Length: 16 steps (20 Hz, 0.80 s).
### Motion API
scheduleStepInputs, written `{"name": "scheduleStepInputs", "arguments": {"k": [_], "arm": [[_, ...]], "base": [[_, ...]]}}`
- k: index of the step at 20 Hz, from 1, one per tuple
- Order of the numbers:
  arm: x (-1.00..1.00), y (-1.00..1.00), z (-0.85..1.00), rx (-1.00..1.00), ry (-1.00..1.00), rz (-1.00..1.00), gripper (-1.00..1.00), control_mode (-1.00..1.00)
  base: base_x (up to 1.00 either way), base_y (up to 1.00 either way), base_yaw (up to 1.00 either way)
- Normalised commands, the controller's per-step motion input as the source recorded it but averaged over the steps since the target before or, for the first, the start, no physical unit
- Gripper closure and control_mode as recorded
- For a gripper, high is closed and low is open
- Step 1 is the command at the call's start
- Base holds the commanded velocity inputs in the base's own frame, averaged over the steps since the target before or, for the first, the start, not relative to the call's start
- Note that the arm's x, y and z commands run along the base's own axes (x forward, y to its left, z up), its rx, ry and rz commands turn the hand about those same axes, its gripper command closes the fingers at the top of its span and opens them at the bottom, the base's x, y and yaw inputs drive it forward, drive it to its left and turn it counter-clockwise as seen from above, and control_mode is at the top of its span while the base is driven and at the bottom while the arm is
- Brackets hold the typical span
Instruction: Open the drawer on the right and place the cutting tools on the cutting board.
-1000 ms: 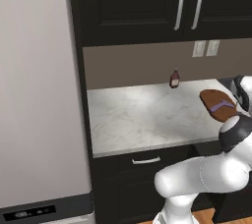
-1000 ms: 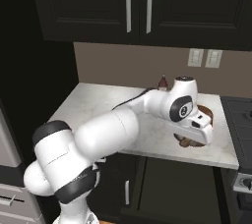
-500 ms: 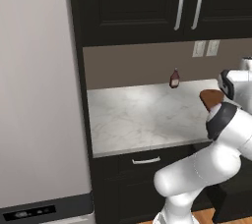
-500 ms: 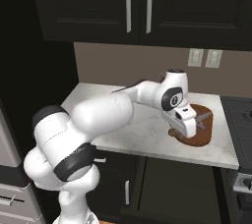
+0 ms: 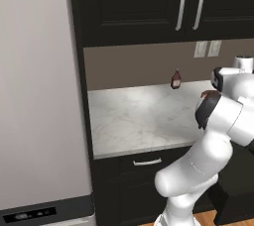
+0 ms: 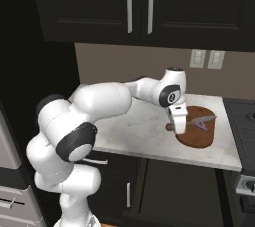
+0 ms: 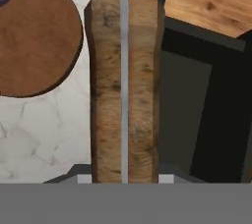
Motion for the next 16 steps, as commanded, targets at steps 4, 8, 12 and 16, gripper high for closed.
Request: {"name": "scheduleStepInputs", "arguments": {"k": [4, 8, 12, 16], "arm": [[0.31, 0.0, -0.14, 0.0, -0.09, -0.19, 1.0, -1.0], [0.37, 0.0, -0.22, 0.0, -0.03, -0.06, 1.0, -1.0], [0.34, 0.0, -0.21, 0.0, -0.02, 0.0, 1.0, -1.0], [0.44, 0.0, -0.17, 0.0, -0.01, 0.0, 1.0, -1.0]], "base": [[0.0, 0.0, 0.0], [0.0, 0.0, 0.0], [0.0, 0.0, 0.0], [0.0, 0.0, 0.0]]}}
